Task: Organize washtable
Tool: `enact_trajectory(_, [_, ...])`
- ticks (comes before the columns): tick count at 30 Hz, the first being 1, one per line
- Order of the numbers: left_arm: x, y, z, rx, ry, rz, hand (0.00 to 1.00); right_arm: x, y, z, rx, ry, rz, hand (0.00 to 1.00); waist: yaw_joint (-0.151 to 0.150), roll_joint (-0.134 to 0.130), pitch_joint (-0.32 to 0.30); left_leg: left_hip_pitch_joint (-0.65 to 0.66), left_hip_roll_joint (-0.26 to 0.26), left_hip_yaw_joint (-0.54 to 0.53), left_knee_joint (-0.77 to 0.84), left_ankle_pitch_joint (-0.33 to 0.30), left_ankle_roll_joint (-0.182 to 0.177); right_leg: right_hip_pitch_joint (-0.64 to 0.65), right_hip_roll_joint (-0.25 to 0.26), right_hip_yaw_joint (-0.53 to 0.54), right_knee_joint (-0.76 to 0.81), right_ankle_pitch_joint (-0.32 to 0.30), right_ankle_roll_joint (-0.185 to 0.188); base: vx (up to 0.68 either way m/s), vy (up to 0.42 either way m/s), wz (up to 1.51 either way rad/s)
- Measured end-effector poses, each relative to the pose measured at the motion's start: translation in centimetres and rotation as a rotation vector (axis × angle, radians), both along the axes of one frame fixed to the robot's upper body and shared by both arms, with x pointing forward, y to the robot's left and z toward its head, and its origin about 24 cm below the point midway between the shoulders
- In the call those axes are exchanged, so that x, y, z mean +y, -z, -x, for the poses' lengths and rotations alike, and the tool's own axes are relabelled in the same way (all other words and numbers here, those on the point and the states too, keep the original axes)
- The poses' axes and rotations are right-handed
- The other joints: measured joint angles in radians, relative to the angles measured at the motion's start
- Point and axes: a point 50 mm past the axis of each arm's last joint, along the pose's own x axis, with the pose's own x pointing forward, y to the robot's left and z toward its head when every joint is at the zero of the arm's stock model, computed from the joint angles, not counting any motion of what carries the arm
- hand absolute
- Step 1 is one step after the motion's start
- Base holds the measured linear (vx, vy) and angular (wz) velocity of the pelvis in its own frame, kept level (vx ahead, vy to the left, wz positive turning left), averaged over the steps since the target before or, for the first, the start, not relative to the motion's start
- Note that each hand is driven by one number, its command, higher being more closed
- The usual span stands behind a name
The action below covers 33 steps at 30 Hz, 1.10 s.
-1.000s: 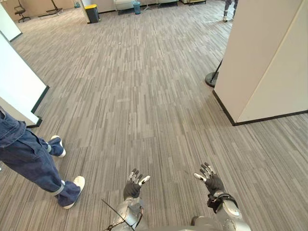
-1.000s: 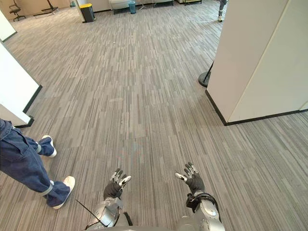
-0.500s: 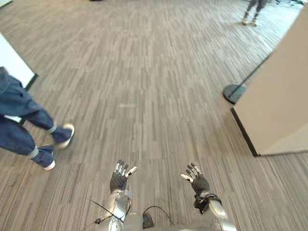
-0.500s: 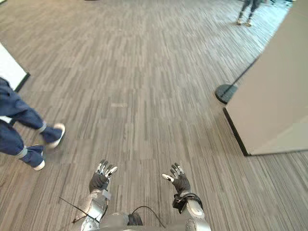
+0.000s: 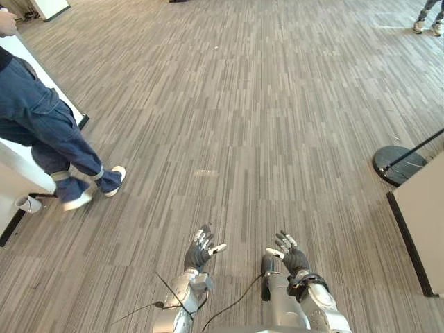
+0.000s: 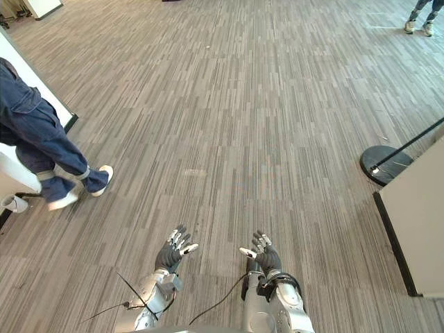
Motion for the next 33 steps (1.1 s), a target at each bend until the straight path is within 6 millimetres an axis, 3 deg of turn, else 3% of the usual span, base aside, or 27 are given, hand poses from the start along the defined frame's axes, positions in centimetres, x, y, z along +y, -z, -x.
enact_trajectory(1, [0.1, 0.0, 0.0, 0.0, -0.002, -0.002, 0.0, 0.1, -0.1, -0.1, -0.004, 0.003, 0.001, 0.0, 0.001, -0.014, 0.007, -0.029, -0.001, 0.019, 0.018, -0.021, 0.032, 0.03, 0.003, 0.013, -0.019, -0.008, 0.001, 0.49, -0.059, -0.4])
enact_trajectory(2, [0.3, 0.0, 0.0, 0.0, -0.012, -0.006, 0.0, 0.2, -0.2, -0.2, -0.007, 0.011, 0.0, 0.0, 0.006, -0.02, 0.009, -0.088, -0.002, 0.065, 0.006, -0.066, 0.095, 0.091, 0.011, 0.043, -0.058, -0.016, -0.005, 0.44, -0.025, -0.62])
enact_trajectory(3, [0.5, -0.1, 0.0, -0.001, -0.027, -0.008, 0.0, 0.5, -0.3, -0.3, -0.011, 0.003, -0.001, 0.0, 0.022, -0.025, 0.008, -0.126, -0.003, 0.1, -0.062, -0.1, 0.134, 0.118, 0.014, 0.079, -0.082, -0.027, 0.001, 0.42, -0.002, -0.79])
enact_trajectory(4, [0.7, -0.3, -0.1, -0.01, -0.038, -0.01, 0.0, 0.7, -0.3, -0.4, -0.013, -0.003, -0.001, 0.0, 0.031, -0.026, 0.008, -0.146, -0.003, 0.113, -0.124, -0.116, 0.14, 0.132, 0.016, 0.099, -0.091, -0.035, 0.011, 0.39, 0.036, -0.97])
enact_trajectory(6, [1.4, -1.1, -0.6, -0.049, -0.078, -0.014, 0.0, 1.3, -0.3, -0.3, -0.012, -0.024, 0.01, 0.0, 0.033, -0.027, 0.007, -0.174, -0.024, 0.119, -0.432, -0.142, 0.143, 0.16, 0.014, 0.144, -0.108, -0.055, 0.024, 0.41, 0.099, -0.8])
enact_trajectory(7, [1.8, -1.8, -1.3, -0.088, -0.102, -0.011, 0.0, 1.3, -0.5, -0.4, -0.022, -0.032, 0.024, 0.0, 0.028, -0.029, 0.008, -0.185, -0.04, 0.093, -0.668, -0.139, 0.139, 0.176, 0.01, 0.182, -0.092, -0.092, 0.038, 0.41, 0.172, -0.6])
enact_trajectory(8, [2.1, -2.1, -1.7, -0.102, -0.11, -0.014, 0.0, 1.4, -0.6, -0.5, -0.029, -0.034, 0.026, 0.0, 0.028, -0.033, 0.006, -0.189, -0.048, 0.078, -0.744, -0.135, 0.135, 0.175, 0.008, 0.2, -0.081, -0.108, 0.046, 0.49, 0.263, -0.54])
enact_trajectory(9, [2.3, -2.3, -2.2, -0.113, -0.126, -0.014, 0.0, 1.4, -0.8, -0.5, -0.035, -0.035, 0.026, 0.0, 0.026, -0.038, 0.006, -0.192, -0.058, 0.057, -0.81, -0.127, 0.123, 0.172, 0.003, 0.212, -0.064, -0.125, 0.055, 0.51, 0.337, -0.65])
enact_trajectory(10, [3.5, -3.3, -3.7, -0.145, -0.247, 0.006, 0.0, 1.5, -0.8, -0.5, -0.047, -0.033, 0.029, 0.0, 0.022, -0.074, 0.004, -0.191, -0.079, 0.001, -0.972, -0.091, 0.076, 0.167, -0.027, 0.262, 0.016, -0.205, 0.092, 0.51, 0.361, -0.7])
enact_trajectory(12, [4.3, -3.8, -4.3, -0.162, -0.326, 0.015, 0.0, 1.6, -0.7, -0.3, -0.04, -0.037, 0.035, 0.0, 0.023, -0.09, -0.006, -0.199, -0.068, -0.011, -0.981, -0.089, 0.072, 0.163, -0.043, 0.304, 0.068, -0.261, 0.118, 0.35, 0.298, -0.83])
enact_trajectory(13, [5.1, -3.9, -4.3, -0.166, -0.394, 0.038, 0.0, 1.7, -0.5, 0.0, -0.029, -0.035, 0.036, 0.0, 0.021, -0.085, -0.026, -0.199, -0.057, -0.013, -0.931, -0.055, 0.039, 0.159, -0.053, 0.36, 0.107, -0.315, 0.153, 0.44, 0.486, -1.21])
enact_trajectory(14, [5.6, -3.8, -4.1, -0.158, -0.444, 0.044, 0.0, 2.1, -0.4, 0.2, -0.022, -0.049, 0.032, 0.0, 0.022, -0.1, -0.045, -0.219, -0.074, -0.003, -0.811, -0.046, 0.047, 0.167, -0.081, 0.41, 0.113, -0.348, 0.181, 0.54, 0.598, -1.25])
enact_trajectory(15, [5.9, -3.7, -3.9, -0.149, -0.465, 0.046, 0.0, 2.2, -0.3, 0.4, -0.016, -0.053, 0.031, 0.0, 0.02, -0.111, -0.058, -0.232, -0.088, 0.009, -0.748, -0.093, 0.088, 0.176, -0.098, 0.429, 0.104, -0.355, 0.19, 0.37, 0.435, -0.93])
enact_trajectory(16, [6.2, -3.6, -3.7, -0.141, -0.48, 0.037, 0.0, 2.4, 0.0, 0.9, 0.001, -0.053, 0.023, 0.0, 0.009, -0.13, -0.086, -0.247, -0.106, 0.035, -0.688, -0.156, 0.096, 0.181, -0.13, 0.449, 0.114, -0.353, 0.204, 0.48, 0.506, -0.56])
enact_trajectory(17, [6.7, -3.6, -3.8, -0.144, -0.492, 0.024, 0.0, 3.0, 0.3, 1.3, 0.018, -0.043, -0.002, 0.0, 0.002, -0.155, -0.103, -0.238, -0.132, 0.072, -0.644, -0.205, 0.128, 0.132, -0.165, 0.451, 0.228, -0.332, 0.194, 0.55, 0.587, -0.44])
enact_trajectory(19, [6.8, -3.3, -3.7, -0.124, -0.501, 0.015, 0.0, 3.5, 0.5, 1.6, 0.034, -0.024, -0.04, 0.0, 0.001, -0.162, -0.107, -0.174, -0.167, 0.122, -0.637, -0.257, 0.184, 0.034, -0.198, 0.44, 0.47, -0.207, 0.173, 0.49, 0.514, -0.31])
enact_trajectory(20, [6.8, -2.8, -3.0, -0.097, -0.506, 0.01, 0.0, 3.7, 0.7, 1.8, 0.048, -0.004, -0.076, 0.0, -0.001, -0.152, -0.101, -0.067, -0.207, 0.152, -0.709, -0.276, 0.216, -0.017, -0.218, 0.421, 0.618, -0.064, 0.146, 0.37, 0.317, -0.2])
enact_trajectory(22, [6.9, -2.2, -2.0, -0.069, -0.502, -0.003, 0.0, 3.8, 0.8, 1.8, 0.054, -0.001, -0.084, 0.0, 0.001, -0.135, -0.097, 0.038, -0.22, 0.166, -0.797, -0.28, 0.223, -0.058, -0.204, 0.362, 0.744, -0.053, 0.13, 0.42, 0.269, -0.18])
enact_trajectory(24, [7.0, -1.5, -0.8, -0.039, -0.465, -0.037, 0.0, 3.3, 1.0, 2.0, 0.058, 0.005, -0.079, 0.0, -0.002, -0.122, -0.098, 0.156, -0.238, 0.166, -0.921, -0.277, 0.219, -0.146, -0.195, 0.204, 0.841, -0.106, 0.075, 0.43, 0.207, -0.06])
enact_trajectory(26, [6.8, -1.1, -0.3, -0.017, -0.436, -0.032, 0.0, 2.6, 1.2, 2.3, 0.066, 0.031, -0.069, 0.0, -0.005, -0.117, -0.096, 0.204, -0.245, 0.164, -0.972, -0.277, 0.219, -0.211, -0.182, 0.157, 0.812, -0.159, 0.073, 0.42, 0.095, 0.07])
enact_trajectory(28, [5.7, -0.6, -0.1, 0.005, -0.354, -0.032, 0.0, 1.3, 1.7, 2.7, 0.091, 0.062, -0.031, 0.0, -0.023, -0.092, -0.079, 0.27, -0.236, 0.137, -1.032, -0.277, 0.219, -0.277, -0.141, 0.116, 0.616, -0.189, 0.085, 0.46, 0.004, 0.32])
enact_trajectory(30, [4.9, -0.5, -0.1, 0.01, -0.288, -0.036, 0.0, 0.5, 1.9, 3.0, 0.11, 0.061, -0.002, 0.0, -0.038, -0.087, -0.077, 0.308, -0.23, 0.12, -1.05, -0.279, 0.214, -0.272, -0.114, 0.081, 0.294, -0.134, 0.103, 0.56, -0.11, 0.46])
enact_trajectory(31, [4.6, -0.4, 0.0, 0.009, -0.258, -0.043, 0.0, 0.2, 2.2, 3.6, 0.128, 0.068, 0.004, 0.0, -0.041, -0.108, -0.088, 0.332, -0.241, 0.102, -1.044, -0.292, 0.171, -0.242, -0.11, 0.071, 0.088, -0.03, 0.095, 0.66, -0.202, 0.72])
enact_trajectory(32, [4.0, 0.1, 0.4, 0.033, -0.229, -0.042, 0.0, -0.1, 2.4, 3.9, 0.144, 0.078, 0.005, 0.0, -0.053, -0.108, -0.096, 0.342, -0.228, 0.067, -0.994, -0.326, 0.118, -0.244, -0.104, 0.093, 0.128, 0.058, 0.076, 0.56, -0.179, 0.58])
enact_trajectory(33, [3.6, 0.2, 0.4, 0.041, -0.222, -0.036, 0.0, -0.4, 2.4, 3.8, 0.146, 0.08, 0.016, 0.0, -0.047, -0.088, -0.092, 0.34, -0.208, 0.067, -0.957, -0.327, 0.116, -0.245, -0.091, 0.089, 0.163, 0.033, 0.078, 0.53, -0.192, 0.24])
